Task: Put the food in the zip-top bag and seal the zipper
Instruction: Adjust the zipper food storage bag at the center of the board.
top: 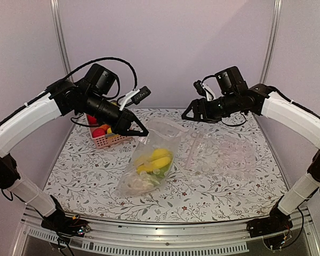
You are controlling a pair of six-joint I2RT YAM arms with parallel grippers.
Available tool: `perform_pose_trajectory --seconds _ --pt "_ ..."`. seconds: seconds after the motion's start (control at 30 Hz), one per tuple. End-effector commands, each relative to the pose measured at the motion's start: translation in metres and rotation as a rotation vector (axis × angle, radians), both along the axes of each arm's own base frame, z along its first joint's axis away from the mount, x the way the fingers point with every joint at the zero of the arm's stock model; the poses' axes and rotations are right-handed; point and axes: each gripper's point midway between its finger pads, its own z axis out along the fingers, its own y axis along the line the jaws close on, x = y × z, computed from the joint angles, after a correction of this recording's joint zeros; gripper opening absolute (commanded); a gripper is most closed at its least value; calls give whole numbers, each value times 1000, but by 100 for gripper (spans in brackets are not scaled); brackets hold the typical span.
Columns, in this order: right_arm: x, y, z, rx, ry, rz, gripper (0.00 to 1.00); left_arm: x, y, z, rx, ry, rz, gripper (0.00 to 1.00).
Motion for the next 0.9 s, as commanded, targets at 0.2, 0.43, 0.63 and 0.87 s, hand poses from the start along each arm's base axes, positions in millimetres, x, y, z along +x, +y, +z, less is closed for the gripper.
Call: perform_pose_trajectory --seconds 0.2,0.43,0.63,0.87 --pt "-15 15 -52 -50 171 106 73 -5 6 11 -13 -23 -14 0" --pt "-23 16 -69 -70 212 133 67 -4 6 8 5 -20 -16 0" --pt "-15 20 -70 -66 207 117 25 -3 8 9 20 -29 -18 0" --pt "0 16 -1 1 43 68 0 1 14 19 42 -80 -2 0"
